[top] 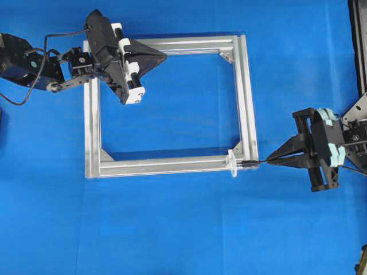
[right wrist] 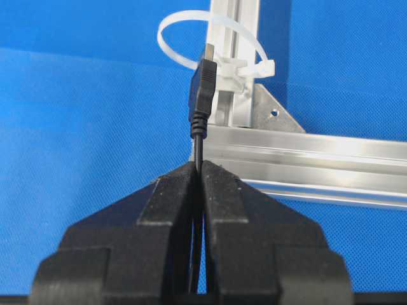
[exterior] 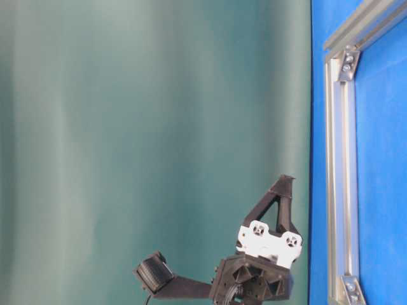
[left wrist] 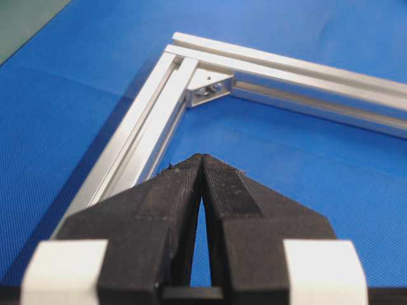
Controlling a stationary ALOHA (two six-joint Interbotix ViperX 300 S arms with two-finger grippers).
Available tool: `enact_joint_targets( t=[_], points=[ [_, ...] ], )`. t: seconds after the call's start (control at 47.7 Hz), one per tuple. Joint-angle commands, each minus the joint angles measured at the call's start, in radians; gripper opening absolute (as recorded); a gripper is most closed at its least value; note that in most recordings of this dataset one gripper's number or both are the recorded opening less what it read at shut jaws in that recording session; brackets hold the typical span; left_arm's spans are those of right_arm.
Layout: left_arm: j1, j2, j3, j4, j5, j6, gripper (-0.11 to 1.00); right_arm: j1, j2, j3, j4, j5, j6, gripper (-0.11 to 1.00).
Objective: Insert the wire through the string loop located on the right side.
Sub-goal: 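Push the plug leftward through the zip-tie loop with the right gripper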
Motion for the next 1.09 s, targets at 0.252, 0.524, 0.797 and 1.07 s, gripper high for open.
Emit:
enact_joint_targets(
  t=[0.252, 0.524, 0.797, 1.07],
  points=[
    [-0.002, -0.032, -0.008, 0.003, -0.005, 0.002, 0.0, -0.002, -0.002, -0.011, 0.002, -0.009, 0.0, -0.03],
    [-0.002, -0.032, -0.009, 0.003, -0.005, 0.002, 0.0, -0.002, 0.029, -0.021, 0.003, -0.063, 0.002, -0.03],
    [-0.002, -0.032, -0.008, 0.002, -0.006, 0.003, 0.0, -0.002, 0.155, -0.091, 0.003, -0.106, 0.002, -0.03],
    [-0.002, -0.032, -0.006, 0.003, -0.006, 0.003, 0.0, -0.002, 0.247, -0.164, 0.003, -0.141, 0.002, -0.03]
  ],
)
